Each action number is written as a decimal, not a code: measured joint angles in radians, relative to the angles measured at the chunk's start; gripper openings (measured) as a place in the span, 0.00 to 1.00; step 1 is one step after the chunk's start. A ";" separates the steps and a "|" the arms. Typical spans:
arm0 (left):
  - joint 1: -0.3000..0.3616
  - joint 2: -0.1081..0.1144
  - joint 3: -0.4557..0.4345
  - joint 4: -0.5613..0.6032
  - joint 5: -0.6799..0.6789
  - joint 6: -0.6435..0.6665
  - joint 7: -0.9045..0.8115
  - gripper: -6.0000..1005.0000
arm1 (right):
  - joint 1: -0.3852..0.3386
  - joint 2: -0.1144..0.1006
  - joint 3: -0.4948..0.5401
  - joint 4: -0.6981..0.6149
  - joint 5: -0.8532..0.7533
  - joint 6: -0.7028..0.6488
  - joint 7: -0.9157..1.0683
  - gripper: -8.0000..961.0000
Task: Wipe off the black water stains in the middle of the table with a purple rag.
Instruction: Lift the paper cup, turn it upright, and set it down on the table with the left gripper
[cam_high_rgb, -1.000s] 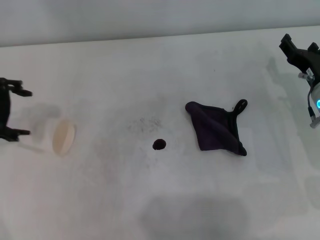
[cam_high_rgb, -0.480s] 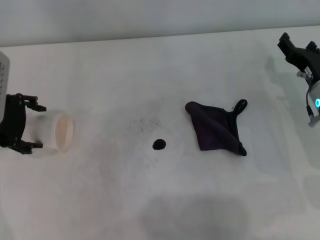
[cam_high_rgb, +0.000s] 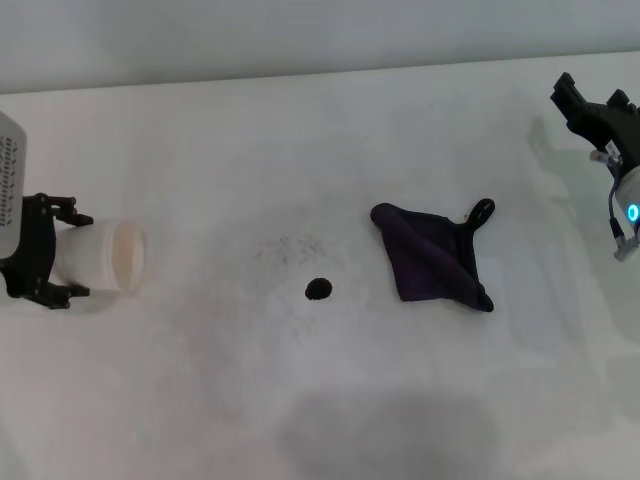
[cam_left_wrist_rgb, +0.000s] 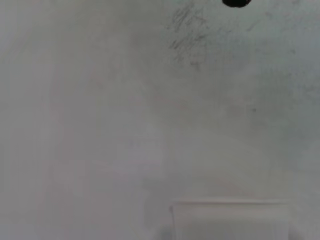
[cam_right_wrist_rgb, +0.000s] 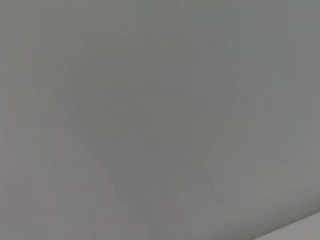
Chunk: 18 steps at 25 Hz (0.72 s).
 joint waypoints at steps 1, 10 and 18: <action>0.001 0.000 -0.003 -0.003 -0.016 0.005 -0.001 0.87 | 0.000 0.000 -0.001 0.000 0.000 0.000 0.000 0.91; 0.006 0.000 -0.022 -0.022 -0.082 0.026 -0.017 0.86 | -0.002 0.000 -0.002 0.000 0.000 0.001 0.000 0.91; 0.014 -0.001 -0.022 -0.035 -0.160 0.057 -0.030 0.85 | -0.004 -0.001 -0.002 -0.007 0.000 0.003 0.000 0.91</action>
